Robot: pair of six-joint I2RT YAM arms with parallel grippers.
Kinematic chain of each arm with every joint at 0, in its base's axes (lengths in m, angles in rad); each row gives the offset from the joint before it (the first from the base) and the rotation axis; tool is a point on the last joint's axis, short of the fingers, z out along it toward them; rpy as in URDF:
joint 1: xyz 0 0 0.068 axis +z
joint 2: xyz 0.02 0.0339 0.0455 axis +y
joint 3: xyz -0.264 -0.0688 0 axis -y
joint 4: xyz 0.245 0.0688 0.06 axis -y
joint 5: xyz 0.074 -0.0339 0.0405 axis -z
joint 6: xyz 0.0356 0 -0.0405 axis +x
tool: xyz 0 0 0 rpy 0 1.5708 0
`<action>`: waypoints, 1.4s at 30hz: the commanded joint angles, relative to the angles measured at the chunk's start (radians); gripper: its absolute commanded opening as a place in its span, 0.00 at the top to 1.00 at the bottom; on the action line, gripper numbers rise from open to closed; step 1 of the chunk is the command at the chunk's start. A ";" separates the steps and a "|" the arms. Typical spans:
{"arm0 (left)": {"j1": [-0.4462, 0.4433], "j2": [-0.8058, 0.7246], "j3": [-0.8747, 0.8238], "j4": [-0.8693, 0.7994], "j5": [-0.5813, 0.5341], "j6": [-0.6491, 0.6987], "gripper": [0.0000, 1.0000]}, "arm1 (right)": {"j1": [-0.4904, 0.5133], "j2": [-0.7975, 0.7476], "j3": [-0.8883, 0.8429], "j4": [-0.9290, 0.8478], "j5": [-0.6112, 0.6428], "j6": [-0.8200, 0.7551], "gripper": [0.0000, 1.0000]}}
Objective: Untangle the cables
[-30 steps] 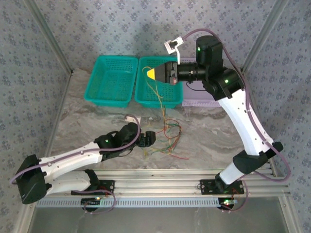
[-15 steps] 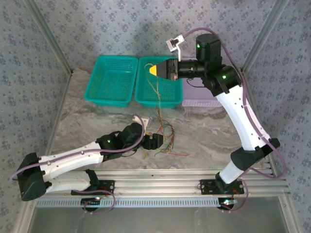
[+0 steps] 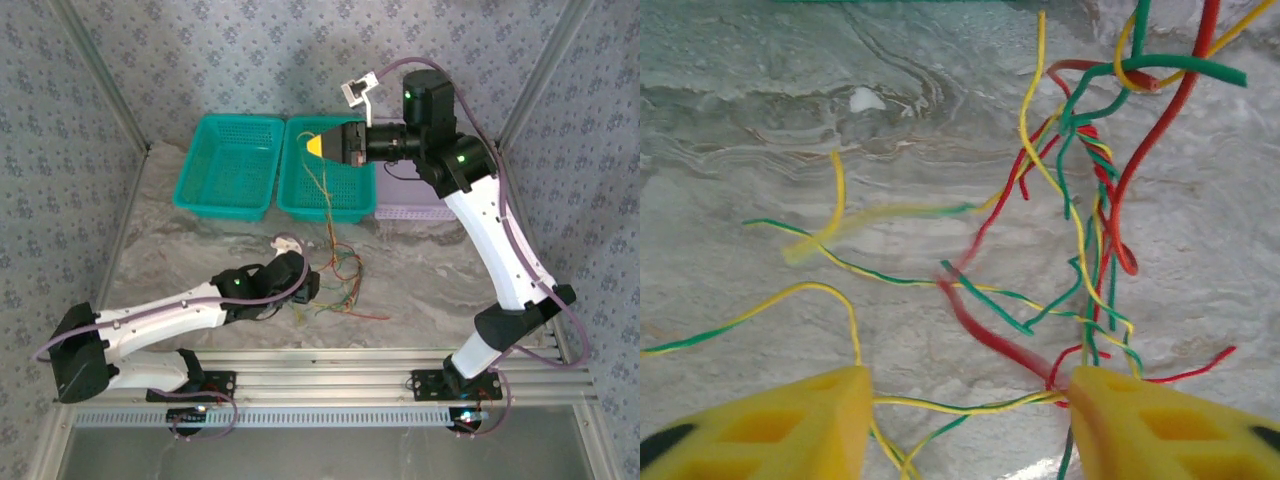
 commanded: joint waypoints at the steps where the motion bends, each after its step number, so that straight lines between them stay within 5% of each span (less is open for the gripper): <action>1: 0.020 -0.004 0.041 -0.034 -0.064 -0.003 0.58 | 0.008 -0.028 -0.009 0.041 -0.041 0.013 1.00; 10: 0.071 -0.026 0.021 -0.029 -0.074 -0.005 1.00 | 0.004 -0.046 -0.022 0.039 -0.055 0.009 1.00; 17: 0.110 -0.092 -0.024 -0.055 -0.079 0.000 1.00 | -0.033 -0.069 -0.022 0.023 -0.039 -0.001 1.00; 23: 0.217 -0.186 -0.056 -0.145 -0.082 0.016 1.00 | -0.099 -0.119 -0.002 -0.101 0.165 -0.097 1.00; 32: 0.470 -0.282 -0.022 -0.257 0.007 0.086 1.00 | -0.211 -0.261 -0.164 -0.068 0.369 -0.114 1.00; 42: 0.558 -0.281 -0.017 -0.329 0.028 0.099 1.00 | -0.335 -0.477 -0.391 -0.029 0.560 -0.096 1.00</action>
